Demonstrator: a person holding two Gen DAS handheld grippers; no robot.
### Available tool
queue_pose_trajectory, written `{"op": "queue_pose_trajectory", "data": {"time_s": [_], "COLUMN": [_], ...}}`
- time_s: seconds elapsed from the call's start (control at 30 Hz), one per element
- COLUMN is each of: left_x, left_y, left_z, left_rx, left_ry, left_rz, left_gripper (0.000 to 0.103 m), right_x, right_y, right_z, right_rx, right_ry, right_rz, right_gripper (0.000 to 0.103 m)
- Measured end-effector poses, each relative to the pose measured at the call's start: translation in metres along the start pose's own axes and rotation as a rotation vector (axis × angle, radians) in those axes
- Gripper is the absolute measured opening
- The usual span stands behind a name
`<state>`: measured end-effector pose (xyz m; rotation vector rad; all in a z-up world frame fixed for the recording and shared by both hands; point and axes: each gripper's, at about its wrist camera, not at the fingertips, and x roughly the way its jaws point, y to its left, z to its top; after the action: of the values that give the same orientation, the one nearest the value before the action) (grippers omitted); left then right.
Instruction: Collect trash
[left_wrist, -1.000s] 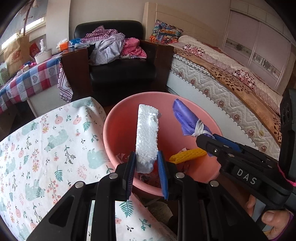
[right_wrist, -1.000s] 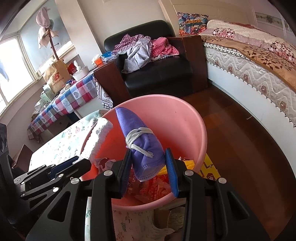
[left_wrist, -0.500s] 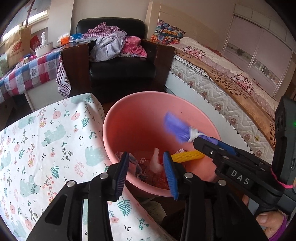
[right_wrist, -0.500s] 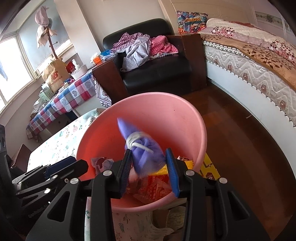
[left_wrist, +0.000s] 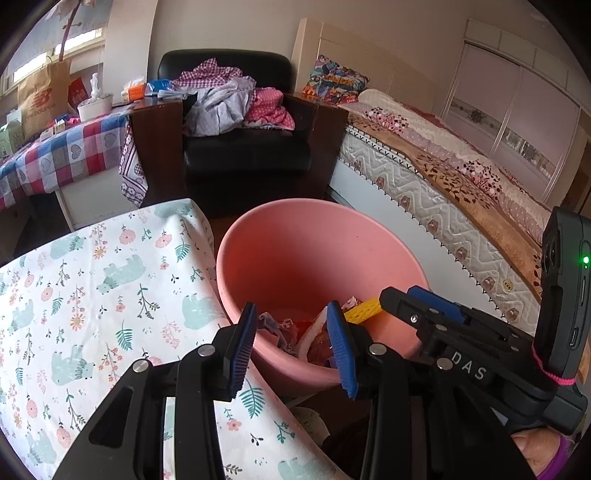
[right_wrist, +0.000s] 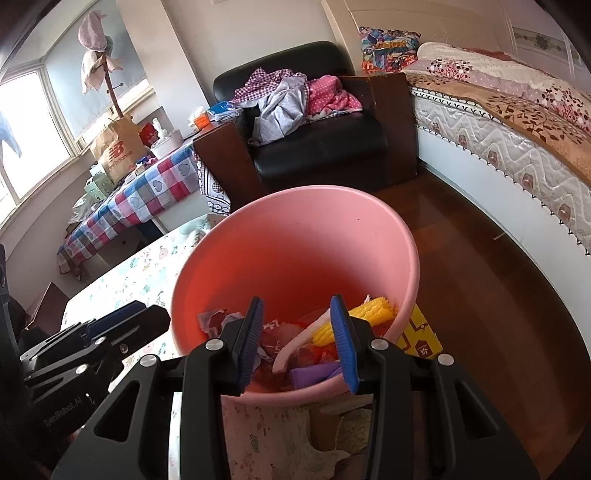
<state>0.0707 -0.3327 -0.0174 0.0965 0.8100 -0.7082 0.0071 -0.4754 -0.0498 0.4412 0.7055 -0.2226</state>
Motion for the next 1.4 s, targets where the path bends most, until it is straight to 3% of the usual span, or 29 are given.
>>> {"op": "queue_pose_trajectory", "data": {"time_s": [0.07,0.17,0.8,1.4], "left_x": [-0.006,-0.014,-0.065,-0.107], "left_y": [-0.002,-0.004,0.007,0.007], "left_z": [-0.001,-0.002,-0.02,-0.05], "left_rx": [0.003,0.006,-0.011,-0.006], "left_ry": [-0.011,-0.029,-0.124,-0.159], "left_rz": [0.0,0.002,0.079,0.084], "left_gripper": [0.038,0.039,0.038,0.037], "right_x": [-0.004,-0.014,-0.047,-0.084], "right_y": [0.0,0.004,0.045,0.074], "right_z": [-0.001,-0.005,-0.033,-0.062], "right_rx": [-0.002,-0.007,-0.139,-0.207], "right_ry": [-0.003,-0.025,-0.047,-0.125], "right_rz": [0.005,0.012,-0.023,-0.068], "right_gripper": [0.041,0.053,0.061,0.061]}}
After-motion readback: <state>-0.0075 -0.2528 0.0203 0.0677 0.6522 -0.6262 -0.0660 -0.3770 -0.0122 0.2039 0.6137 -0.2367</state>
